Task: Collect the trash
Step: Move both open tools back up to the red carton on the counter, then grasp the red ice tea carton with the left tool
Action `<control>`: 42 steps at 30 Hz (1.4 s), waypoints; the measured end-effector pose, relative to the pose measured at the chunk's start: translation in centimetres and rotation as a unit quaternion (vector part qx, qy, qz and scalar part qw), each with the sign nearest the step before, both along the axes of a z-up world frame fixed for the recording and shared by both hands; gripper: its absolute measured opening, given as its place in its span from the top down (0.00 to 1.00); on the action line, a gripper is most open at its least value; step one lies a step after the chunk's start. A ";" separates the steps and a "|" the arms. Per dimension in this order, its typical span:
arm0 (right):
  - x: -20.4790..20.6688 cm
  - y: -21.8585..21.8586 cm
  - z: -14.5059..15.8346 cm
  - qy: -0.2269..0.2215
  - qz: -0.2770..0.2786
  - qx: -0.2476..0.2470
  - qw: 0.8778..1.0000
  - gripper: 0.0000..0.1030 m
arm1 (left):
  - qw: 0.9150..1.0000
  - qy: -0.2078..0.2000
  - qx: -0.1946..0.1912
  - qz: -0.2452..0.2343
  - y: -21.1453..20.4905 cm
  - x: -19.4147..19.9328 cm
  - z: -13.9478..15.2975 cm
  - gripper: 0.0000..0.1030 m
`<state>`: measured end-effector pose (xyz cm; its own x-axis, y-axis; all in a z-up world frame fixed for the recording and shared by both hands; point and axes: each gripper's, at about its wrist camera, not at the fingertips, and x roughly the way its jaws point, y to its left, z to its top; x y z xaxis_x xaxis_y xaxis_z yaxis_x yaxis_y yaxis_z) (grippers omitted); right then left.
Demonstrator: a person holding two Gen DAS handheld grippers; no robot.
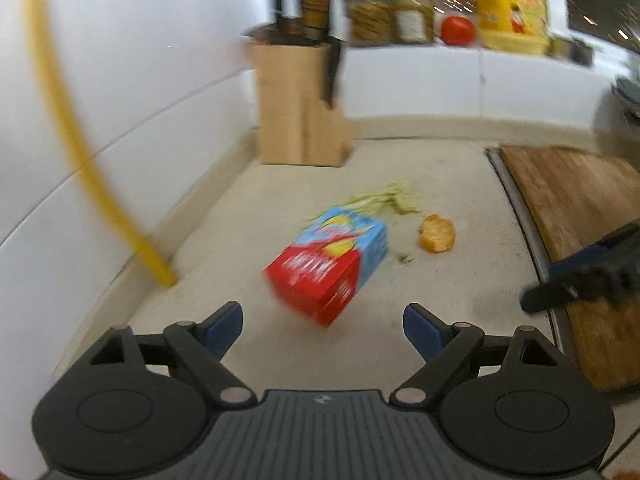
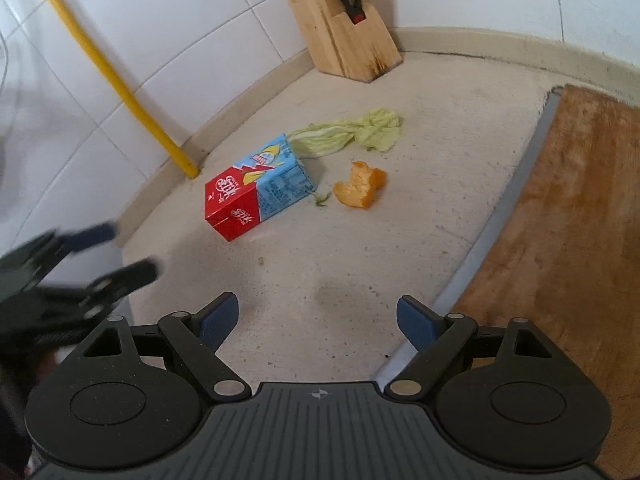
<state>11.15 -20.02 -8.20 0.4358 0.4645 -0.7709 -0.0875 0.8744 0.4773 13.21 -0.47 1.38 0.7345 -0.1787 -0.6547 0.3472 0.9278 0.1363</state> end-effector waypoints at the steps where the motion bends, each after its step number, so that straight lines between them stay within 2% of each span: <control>1: 0.0 -0.3 -0.1 0.001 0.002 0.006 1.000 0.12 | 1.000 0.007 0.004 -0.010 -0.7 1.2 -0.2 0.19; 6: 0.6 -1.4 -0.4 -0.002 0.008 0.027 1.000 0.10 | 0.997 0.041 0.042 -0.052 -3.4 6.3 -1.4 0.19; 11: 1.3 -2.3 -1.2 0.002 0.004 0.042 0.999 0.10 | 0.992 0.058 0.079 -0.077 -4.4 9.9 -2.5 0.19; 18: 2.2 -2.6 -2.0 0.012 -0.005 0.047 0.999 0.10 | 0.987 0.110 0.076 -0.094 -4.0 12.7 -4.8 0.19; 21: 2.3 -2.7 -2.1 0.013 -0.011 0.044 0.999 0.10 | 0.990 0.108 0.046 -0.076 -3.6 12.2 -4.9 0.27; 22: 2.3 -2.8 -2.1 0.013 -0.013 0.044 0.999 0.10 | 0.991 0.104 0.042 -0.072 -3.5 11.4 -4.6 0.32; 25: 2.3 -2.7 -2.0 0.012 -0.013 0.039 0.999 0.10 | 0.993 0.090 0.033 -0.075 -3.5 8.3 -3.9 0.39; 29: 2.3 -2.2 -2.0 0.012 -0.007 0.031 0.999 0.10 | 0.992 0.075 0.025 -0.102 -4.0 4.0 -3.0 0.39; 32: 2.5 -1.9 -2.0 0.014 -0.004 0.027 1.000 0.10 | 0.990 0.074 0.020 -0.117 -4.3 2.6 -2.8 0.38; 36: 3.0 -1.5 -1.7 0.008 0.007 0.013 1.000 0.10 | 0.993 0.082 0.008 -0.081 -3.9 3.5 -3.2 0.36; 38: 3.1 -1.6 -1.4 0.001 0.009 0.007 1.000 0.10 | 0.994 0.090 -0.001 -0.061 -3.8 4.0 -3.4 0.32; 40: 3.4 -1.6 -1.2 -0.004 0.009 -0.001 1.000 0.10 | 0.994 0.092 0.009 -0.050 -4.2 3.9 -3.9 0.32; 42: 3.7 -1.7 -1.0 -0.011 0.010 -0.008 1.000 0.10 | 0.994 0.090 0.027 -0.049 -4.7 3.5 -4.4 0.37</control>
<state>14.87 -21.74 -9.24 0.4435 0.4606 -0.7689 -0.1153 0.8801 0.4607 16.71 -5.18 -3.02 0.5851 -0.2045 -0.7847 0.4585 0.8816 0.1122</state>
